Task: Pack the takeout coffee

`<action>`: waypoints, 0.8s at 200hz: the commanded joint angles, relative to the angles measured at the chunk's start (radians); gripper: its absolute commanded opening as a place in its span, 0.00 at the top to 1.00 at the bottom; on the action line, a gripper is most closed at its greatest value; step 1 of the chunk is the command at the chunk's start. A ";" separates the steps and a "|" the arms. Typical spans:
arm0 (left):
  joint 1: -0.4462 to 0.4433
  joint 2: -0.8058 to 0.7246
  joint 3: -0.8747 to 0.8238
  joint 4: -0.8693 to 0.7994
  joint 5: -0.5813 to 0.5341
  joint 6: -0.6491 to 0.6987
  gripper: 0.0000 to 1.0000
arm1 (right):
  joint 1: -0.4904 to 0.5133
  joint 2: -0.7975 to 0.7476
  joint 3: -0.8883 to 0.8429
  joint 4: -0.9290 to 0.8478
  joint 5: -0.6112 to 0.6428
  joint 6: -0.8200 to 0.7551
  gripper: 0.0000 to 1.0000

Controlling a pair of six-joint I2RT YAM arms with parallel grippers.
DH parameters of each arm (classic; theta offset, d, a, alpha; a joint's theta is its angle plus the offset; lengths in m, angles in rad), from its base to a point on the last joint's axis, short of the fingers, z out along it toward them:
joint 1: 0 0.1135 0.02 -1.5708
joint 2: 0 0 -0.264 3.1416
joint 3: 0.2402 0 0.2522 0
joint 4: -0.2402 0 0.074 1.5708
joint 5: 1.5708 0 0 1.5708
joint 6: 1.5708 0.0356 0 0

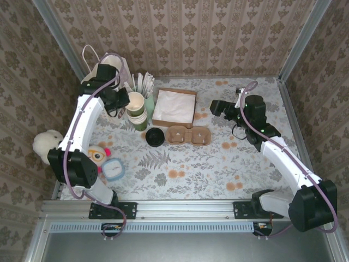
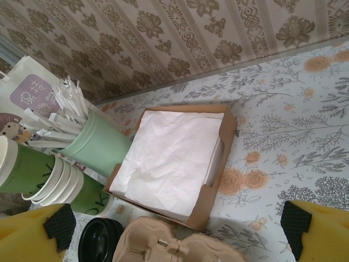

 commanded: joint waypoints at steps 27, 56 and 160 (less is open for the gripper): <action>0.022 -0.055 0.099 -0.076 0.016 0.104 1.00 | 0.010 -0.038 0.013 -0.016 0.009 -0.029 0.00; 0.029 -0.040 0.251 -0.212 -0.005 0.182 1.00 | 0.025 -0.030 0.035 -0.029 -0.023 -0.081 0.00; -0.166 -0.121 0.235 -0.426 0.099 0.275 1.00 | 0.172 0.021 0.091 -0.099 -0.180 -0.556 0.00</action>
